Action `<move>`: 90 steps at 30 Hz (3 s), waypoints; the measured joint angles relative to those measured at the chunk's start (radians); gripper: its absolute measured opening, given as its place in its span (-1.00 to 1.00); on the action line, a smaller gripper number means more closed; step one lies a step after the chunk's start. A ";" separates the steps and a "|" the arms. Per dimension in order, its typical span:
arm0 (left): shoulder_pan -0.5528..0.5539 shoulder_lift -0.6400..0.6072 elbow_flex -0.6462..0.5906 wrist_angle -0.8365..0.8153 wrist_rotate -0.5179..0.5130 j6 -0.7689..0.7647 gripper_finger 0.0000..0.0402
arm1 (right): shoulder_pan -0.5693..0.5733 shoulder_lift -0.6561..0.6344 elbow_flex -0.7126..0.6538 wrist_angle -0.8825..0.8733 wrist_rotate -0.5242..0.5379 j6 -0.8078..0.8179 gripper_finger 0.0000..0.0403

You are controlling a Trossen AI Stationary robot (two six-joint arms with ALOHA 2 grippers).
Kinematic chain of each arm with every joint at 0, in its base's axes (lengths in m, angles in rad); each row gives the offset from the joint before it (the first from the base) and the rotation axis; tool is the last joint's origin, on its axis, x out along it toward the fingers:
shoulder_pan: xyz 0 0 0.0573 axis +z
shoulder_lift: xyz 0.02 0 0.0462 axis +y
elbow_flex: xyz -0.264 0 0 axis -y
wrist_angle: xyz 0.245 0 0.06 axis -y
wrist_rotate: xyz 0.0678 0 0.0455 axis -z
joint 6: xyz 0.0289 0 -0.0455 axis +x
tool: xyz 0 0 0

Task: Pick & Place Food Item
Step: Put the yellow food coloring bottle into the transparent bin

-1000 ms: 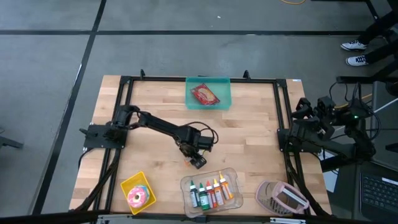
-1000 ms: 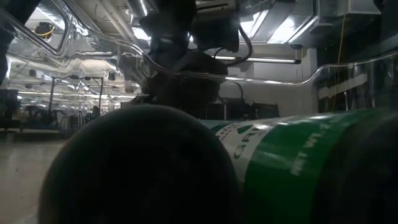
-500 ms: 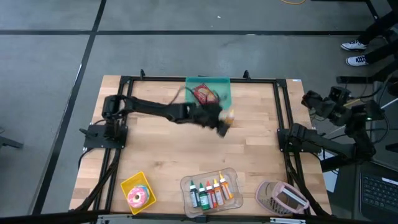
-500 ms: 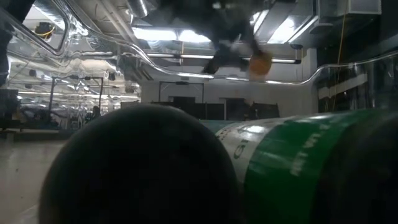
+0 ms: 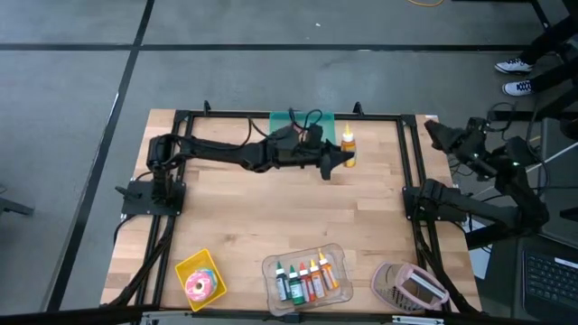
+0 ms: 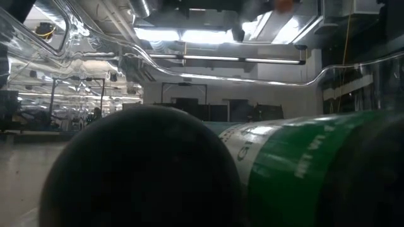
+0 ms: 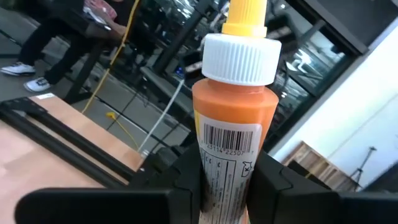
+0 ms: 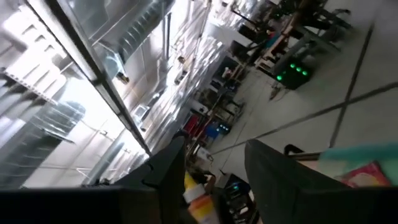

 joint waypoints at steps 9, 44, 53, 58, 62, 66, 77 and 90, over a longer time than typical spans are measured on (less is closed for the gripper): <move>-0.035 0.000 0.000 0.000 0.001 0.014 -0.63 | 0.000 0.021 0.000 -0.009 -0.049 -0.075 -0.18; -0.043 0.000 0.000 -0.054 0.089 0.042 -0.63 | 0.048 0.567 -0.001 0.262 -0.461 -0.312 -0.18; -0.027 -0.004 0.000 -0.044 0.117 0.046 -0.63 | 0.115 0.618 -0.001 0.369 -0.471 -0.334 -0.18; -0.019 -0.004 0.000 -0.045 0.148 0.040 -0.63 | 0.133 0.618 -0.001 0.382 -0.466 -0.335 -0.18; -0.014 -0.005 0.003 -0.048 0.163 0.032 -0.63 | 0.150 0.621 -0.001 0.453 -0.475 -0.338 -0.18; 0.002 0.008 -0.003 -0.091 0.139 0.019 -0.63 | 0.170 0.621 0.000 0.530 -0.529 -0.347 -0.18; -0.012 0.001 0.000 -0.036 0.157 0.009 -0.63 | 0.199 0.626 0.000 0.468 -0.478 -0.375 -0.18; -0.039 0.002 0.000 -0.034 0.154 0.003 -0.63 | 0.201 0.627 0.000 0.468 -0.500 -0.361 0.06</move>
